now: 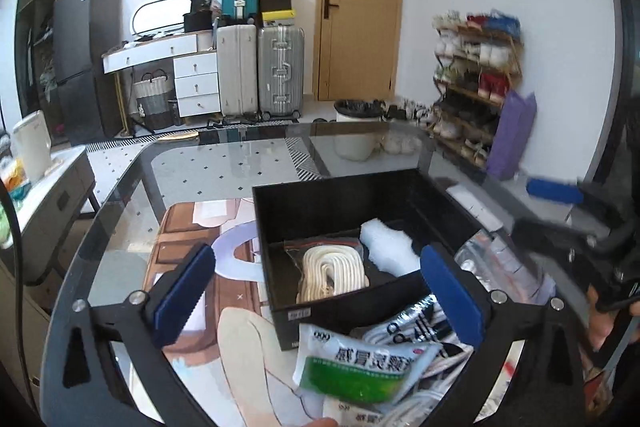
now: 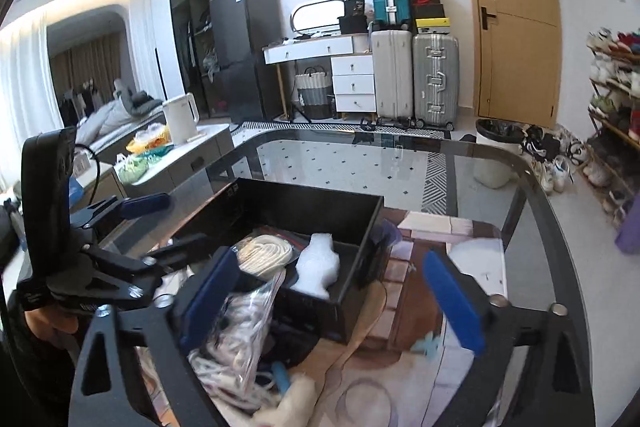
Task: Organize soft objects
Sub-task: 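Lower the rope bag and foam into the bin and open both tools, then reach the right tool to the white plush toy and grasp it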
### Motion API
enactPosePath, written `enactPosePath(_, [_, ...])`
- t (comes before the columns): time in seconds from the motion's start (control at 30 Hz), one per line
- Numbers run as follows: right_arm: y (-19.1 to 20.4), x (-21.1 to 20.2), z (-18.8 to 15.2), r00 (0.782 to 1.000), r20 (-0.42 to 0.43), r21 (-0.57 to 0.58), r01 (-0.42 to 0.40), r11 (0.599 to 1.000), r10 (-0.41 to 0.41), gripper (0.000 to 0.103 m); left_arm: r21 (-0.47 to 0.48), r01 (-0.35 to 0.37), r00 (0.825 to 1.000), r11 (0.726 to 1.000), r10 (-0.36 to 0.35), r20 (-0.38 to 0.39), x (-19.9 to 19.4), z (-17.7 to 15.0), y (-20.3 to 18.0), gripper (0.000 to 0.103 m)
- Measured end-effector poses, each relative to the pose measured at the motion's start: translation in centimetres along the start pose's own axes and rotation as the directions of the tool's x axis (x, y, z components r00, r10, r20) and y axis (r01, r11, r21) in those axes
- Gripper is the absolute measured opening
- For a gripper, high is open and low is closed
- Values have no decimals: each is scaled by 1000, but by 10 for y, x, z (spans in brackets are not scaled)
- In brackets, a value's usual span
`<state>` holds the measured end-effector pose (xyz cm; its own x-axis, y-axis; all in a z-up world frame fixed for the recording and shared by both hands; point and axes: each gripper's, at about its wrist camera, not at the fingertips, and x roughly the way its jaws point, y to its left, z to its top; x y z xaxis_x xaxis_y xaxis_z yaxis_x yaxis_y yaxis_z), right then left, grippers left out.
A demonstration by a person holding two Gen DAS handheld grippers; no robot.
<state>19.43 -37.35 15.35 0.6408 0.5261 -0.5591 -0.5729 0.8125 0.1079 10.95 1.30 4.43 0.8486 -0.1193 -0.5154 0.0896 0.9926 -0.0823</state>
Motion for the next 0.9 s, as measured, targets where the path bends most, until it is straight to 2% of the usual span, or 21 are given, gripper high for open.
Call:
enactPosePath(0.07, [4, -6, -6, 1000, -9, -4, 1, 1000, -1, 102, -35, 23, 1000, 999, -23, -3, -7, -3, 6, 103])
enactPosePath(0.17, [12, -13, -15, 1000, -22, -31, 16, 999, -17, 102, -48, 17, 1000, 999, -17, 7, -16, -8, 6, 103])
enactPosePath(0.47, [22, -27, -40, 998, -48, -62, 26, 998, -29, 102, -8, 14, 1000, 1000, -13, 23, -37, -20, -6, 103])
enactPosePath(0.63, [20, -35, -46, 999, -47, -39, 0, 999, -2, 102, 20, 3, 1000, 1000, -3, -1, -43, -26, -8, 103])
enactPosePath(0.9, [14, -36, -52, 995, -93, -26, -35, 999, 32, 103, -12, -13, 1000, 1000, 13, -5, -54, -36, 6, 103])
